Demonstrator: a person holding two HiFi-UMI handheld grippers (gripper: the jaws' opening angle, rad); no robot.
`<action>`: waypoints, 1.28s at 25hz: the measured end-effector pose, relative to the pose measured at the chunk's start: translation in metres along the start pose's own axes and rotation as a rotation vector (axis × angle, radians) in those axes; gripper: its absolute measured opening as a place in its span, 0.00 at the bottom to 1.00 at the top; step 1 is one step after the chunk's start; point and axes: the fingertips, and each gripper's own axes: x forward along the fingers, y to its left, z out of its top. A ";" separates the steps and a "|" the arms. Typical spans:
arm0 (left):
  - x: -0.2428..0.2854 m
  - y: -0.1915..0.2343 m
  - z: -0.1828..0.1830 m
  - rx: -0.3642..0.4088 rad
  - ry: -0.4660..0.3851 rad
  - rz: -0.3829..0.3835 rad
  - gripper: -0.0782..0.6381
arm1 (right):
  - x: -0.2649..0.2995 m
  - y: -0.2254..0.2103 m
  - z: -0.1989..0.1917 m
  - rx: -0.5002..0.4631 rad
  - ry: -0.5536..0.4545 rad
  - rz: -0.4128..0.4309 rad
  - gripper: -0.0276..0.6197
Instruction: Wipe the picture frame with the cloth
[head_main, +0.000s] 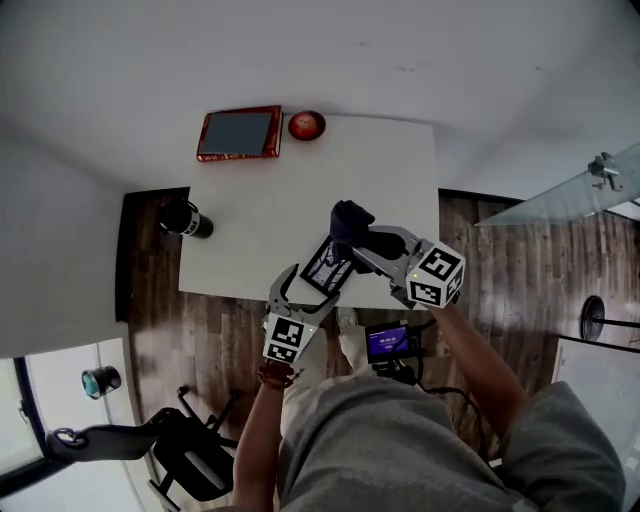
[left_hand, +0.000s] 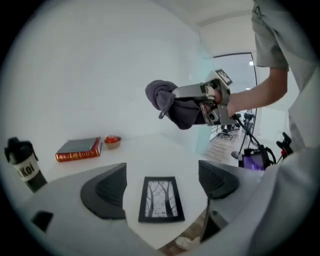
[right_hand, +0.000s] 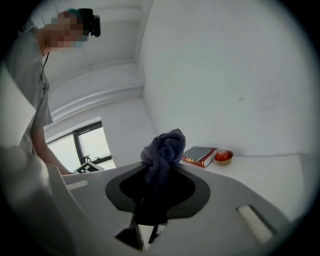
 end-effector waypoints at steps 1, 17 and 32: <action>-0.007 0.001 0.019 0.004 -0.043 0.016 0.72 | -0.008 0.004 0.015 -0.005 -0.046 -0.021 0.20; -0.175 -0.020 0.232 0.115 -0.622 0.129 0.43 | -0.116 0.154 0.151 -0.354 -0.399 -0.380 0.20; -0.304 -0.039 0.202 0.174 -0.677 0.284 0.14 | -0.100 0.279 0.083 -0.464 -0.269 -0.615 0.20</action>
